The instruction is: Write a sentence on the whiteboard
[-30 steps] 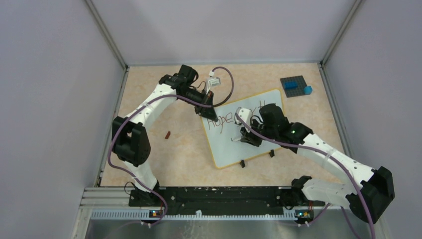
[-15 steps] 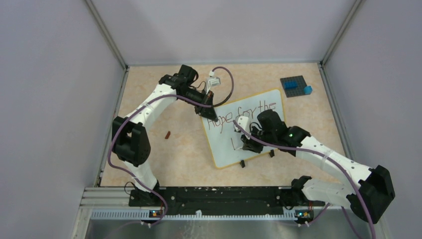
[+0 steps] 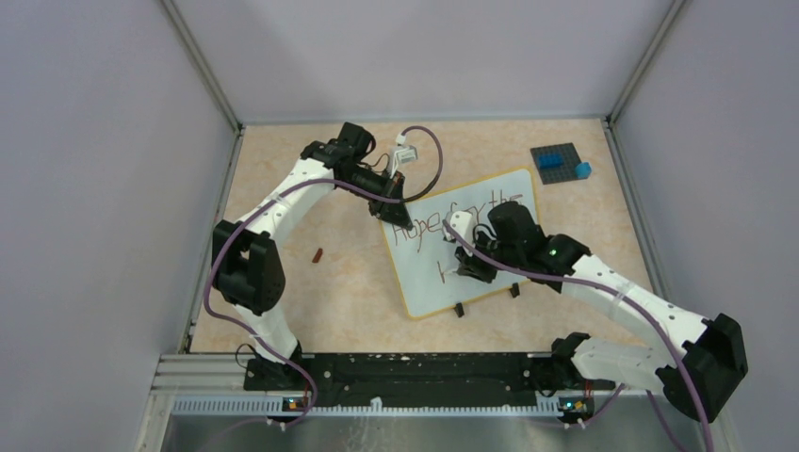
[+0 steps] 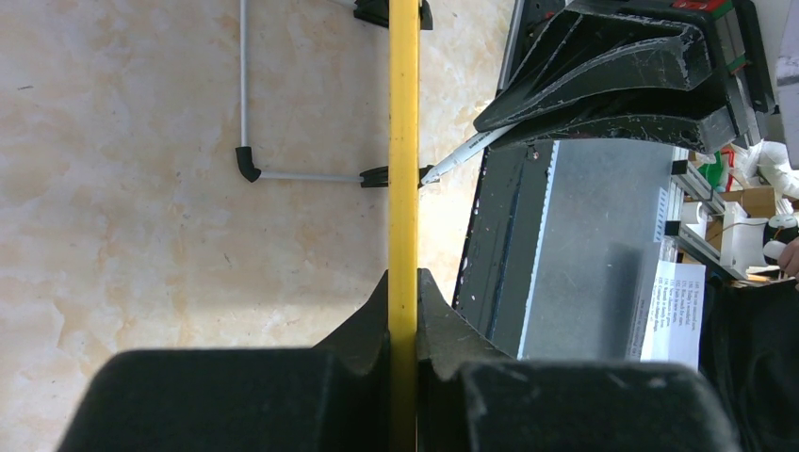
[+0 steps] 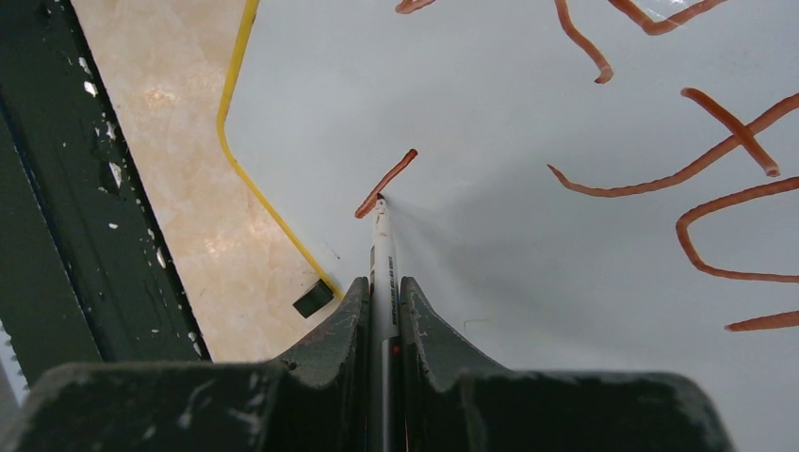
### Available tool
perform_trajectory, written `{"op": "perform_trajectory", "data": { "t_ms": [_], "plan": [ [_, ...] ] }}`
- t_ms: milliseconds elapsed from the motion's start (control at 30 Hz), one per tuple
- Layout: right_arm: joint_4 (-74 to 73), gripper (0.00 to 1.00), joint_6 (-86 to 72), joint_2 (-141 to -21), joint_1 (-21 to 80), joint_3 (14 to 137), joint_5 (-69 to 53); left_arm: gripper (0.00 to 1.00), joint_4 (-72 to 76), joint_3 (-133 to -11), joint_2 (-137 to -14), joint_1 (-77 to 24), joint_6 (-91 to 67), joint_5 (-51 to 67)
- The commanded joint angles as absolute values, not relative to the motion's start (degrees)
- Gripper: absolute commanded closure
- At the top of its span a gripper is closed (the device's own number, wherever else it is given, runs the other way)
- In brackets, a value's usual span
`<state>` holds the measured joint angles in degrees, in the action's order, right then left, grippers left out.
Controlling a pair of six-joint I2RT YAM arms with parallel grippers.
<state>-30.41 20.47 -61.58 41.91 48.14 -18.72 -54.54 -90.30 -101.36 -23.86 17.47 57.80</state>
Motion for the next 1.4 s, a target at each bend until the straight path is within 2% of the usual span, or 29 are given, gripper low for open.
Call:
{"op": "perform_trajectory", "data": {
  "t_ms": [0,667,1367],
  "plan": [
    [-27.34,1.00,20.39,-61.92,42.28,51.35,-15.97,1.00,-51.88,-89.47,-99.14,-23.82,20.45,54.75],
    [-31.79,1.00,23.10,-58.90,40.26,49.04,-12.02,1.00,-52.24,-89.34,-99.49,-23.82,21.00,55.11],
    [-28.72,1.00,21.45,-62.96,42.65,47.85,-15.65,1.00,-52.30,-89.39,-99.22,-23.82,20.95,54.75]
  ]
}}
